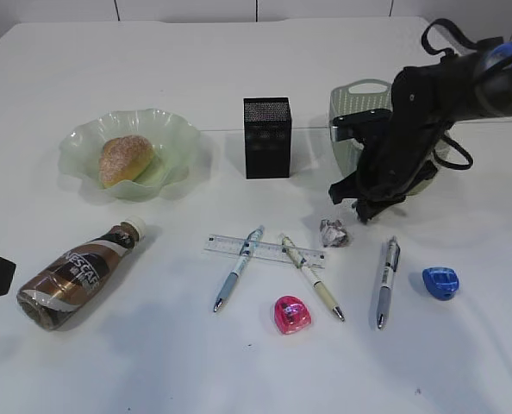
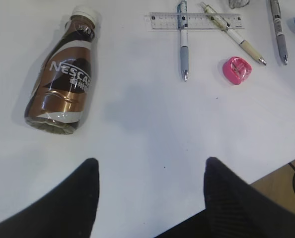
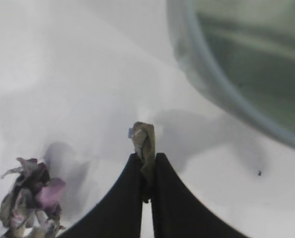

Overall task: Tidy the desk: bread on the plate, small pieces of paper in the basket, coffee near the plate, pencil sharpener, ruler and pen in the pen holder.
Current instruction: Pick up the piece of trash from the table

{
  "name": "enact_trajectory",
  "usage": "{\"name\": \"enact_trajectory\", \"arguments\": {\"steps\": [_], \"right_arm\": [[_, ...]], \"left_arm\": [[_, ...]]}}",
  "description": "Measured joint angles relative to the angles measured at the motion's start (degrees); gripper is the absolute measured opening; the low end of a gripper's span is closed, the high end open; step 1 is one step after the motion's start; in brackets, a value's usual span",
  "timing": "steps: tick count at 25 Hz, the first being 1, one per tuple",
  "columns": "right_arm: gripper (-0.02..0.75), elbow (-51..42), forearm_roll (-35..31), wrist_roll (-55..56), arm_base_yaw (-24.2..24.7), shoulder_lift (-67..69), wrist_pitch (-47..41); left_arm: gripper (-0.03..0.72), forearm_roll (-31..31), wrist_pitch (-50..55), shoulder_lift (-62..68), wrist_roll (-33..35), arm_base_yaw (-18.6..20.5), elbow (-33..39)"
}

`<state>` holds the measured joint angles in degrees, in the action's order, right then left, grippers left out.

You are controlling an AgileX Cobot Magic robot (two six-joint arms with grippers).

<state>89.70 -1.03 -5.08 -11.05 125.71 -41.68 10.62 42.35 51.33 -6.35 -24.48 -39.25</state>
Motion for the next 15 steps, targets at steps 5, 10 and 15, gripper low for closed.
{"name": "enact_trajectory", "arguments": {"steps": [5, 10, 15], "right_arm": [[0.033, 0.0, 0.0, 0.0, 0.0, -3.2, -2.6], [0.032, 0.0, -0.1, 0.0, 0.0, -9.7, -5.8], [0.031, 0.0, -0.2, 0.0, 0.0, -15.3, -6.4]], "left_arm": [[0.465, 0.0, 0.0, 0.0, 0.0, 0.0, 0.0], [0.465, 0.0, 0.2, 0.0, 0.0, 0.0, 0.0], [0.465, 0.0, 1.3, 0.0, 0.0, 0.0, 0.0]]}}
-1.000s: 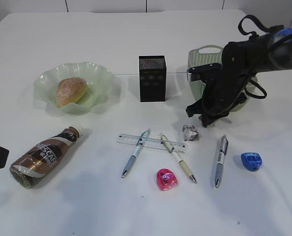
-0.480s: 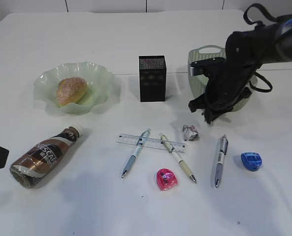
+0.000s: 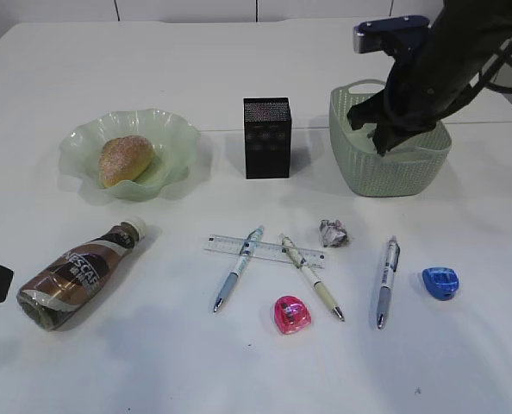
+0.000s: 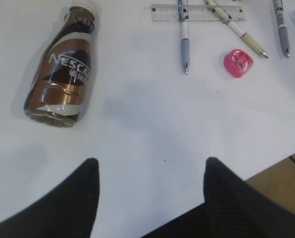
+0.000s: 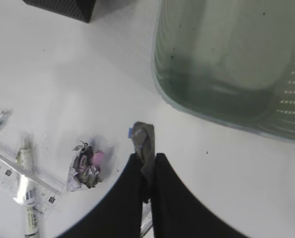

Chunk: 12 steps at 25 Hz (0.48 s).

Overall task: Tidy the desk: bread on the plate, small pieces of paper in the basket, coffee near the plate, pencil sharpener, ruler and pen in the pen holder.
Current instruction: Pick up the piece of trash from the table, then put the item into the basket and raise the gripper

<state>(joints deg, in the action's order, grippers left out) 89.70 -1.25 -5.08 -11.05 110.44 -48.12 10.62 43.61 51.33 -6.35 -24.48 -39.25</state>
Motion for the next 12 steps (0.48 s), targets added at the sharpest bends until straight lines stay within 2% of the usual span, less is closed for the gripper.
{"name": "enact_trajectory", "arguments": {"steps": [7, 12], "right_arm": [[0.029, 2.9, 0.0, 0.0, 0.0, -2.7, -0.6], [0.029, 4.2, 1.0, 1.2, 0.0, -2.8, 2.9]], "left_arm": [[0.465, 0.0, 0.2, 0.0, 0.0, 0.0, 0.0], [0.464, 0.0, 0.2, 0.0, 0.0, 0.0, 0.0]]}}
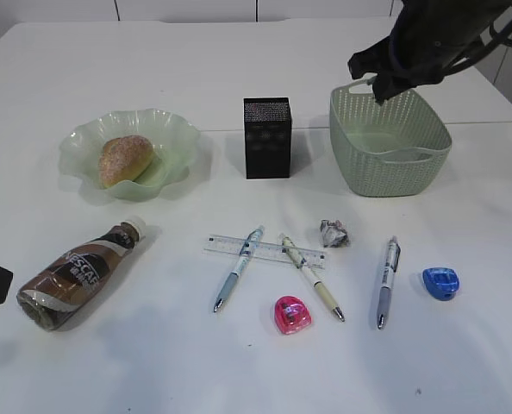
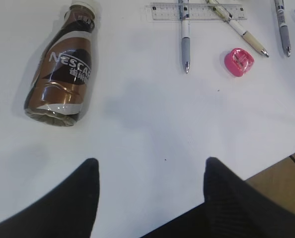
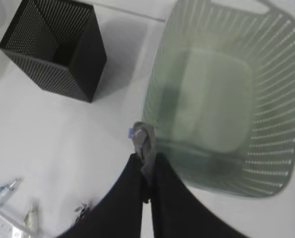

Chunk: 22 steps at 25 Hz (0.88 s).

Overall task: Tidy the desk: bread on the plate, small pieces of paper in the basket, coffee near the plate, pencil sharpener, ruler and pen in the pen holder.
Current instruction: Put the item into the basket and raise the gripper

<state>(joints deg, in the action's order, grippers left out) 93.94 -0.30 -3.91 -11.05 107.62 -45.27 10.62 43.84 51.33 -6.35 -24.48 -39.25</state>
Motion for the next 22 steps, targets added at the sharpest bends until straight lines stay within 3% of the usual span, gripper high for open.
{"name": "enact_trajectory", "arguments": {"steps": [8, 22], "right_arm": [[0.029, 0.0, 8.3, 7.9, 0.6, 0.0, 7.5], [0.029, 0.1, 11.5, 9.4, 3.3, 9.3, 16.9]], "left_arm": [[0.464, 0.0, 0.0, 0.0, 0.0, 0.0, 0.0], [0.464, 0.0, 0.0, 0.0, 0.0, 0.0, 0.0]]}}
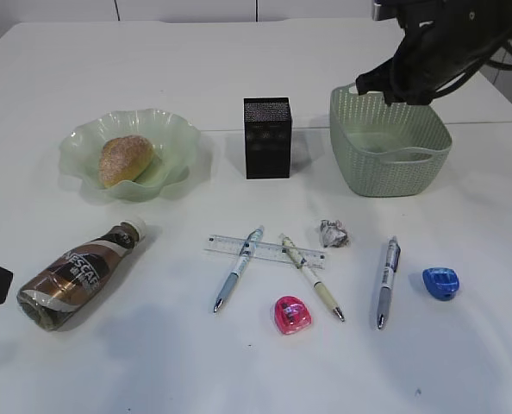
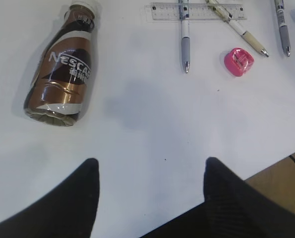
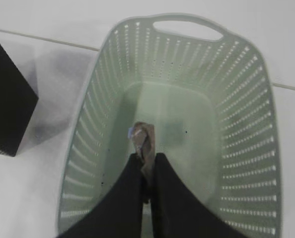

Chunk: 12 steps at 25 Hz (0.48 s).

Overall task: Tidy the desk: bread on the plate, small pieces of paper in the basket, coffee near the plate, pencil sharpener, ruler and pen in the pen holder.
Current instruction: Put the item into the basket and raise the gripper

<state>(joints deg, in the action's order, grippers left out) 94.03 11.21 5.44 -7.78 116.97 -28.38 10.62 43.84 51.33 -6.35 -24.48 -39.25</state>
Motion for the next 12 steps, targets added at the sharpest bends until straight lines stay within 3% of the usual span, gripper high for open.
{"name": "enact_trajectory", "arguments": {"steps": [12], "right_arm": [[0.029, 0.0, 2.6, 0.1, 0.0, 5.1, 7.8]], "left_arm": [[0.464, 0.0, 0.0, 0.0, 0.0, 0.0, 0.0]]}}
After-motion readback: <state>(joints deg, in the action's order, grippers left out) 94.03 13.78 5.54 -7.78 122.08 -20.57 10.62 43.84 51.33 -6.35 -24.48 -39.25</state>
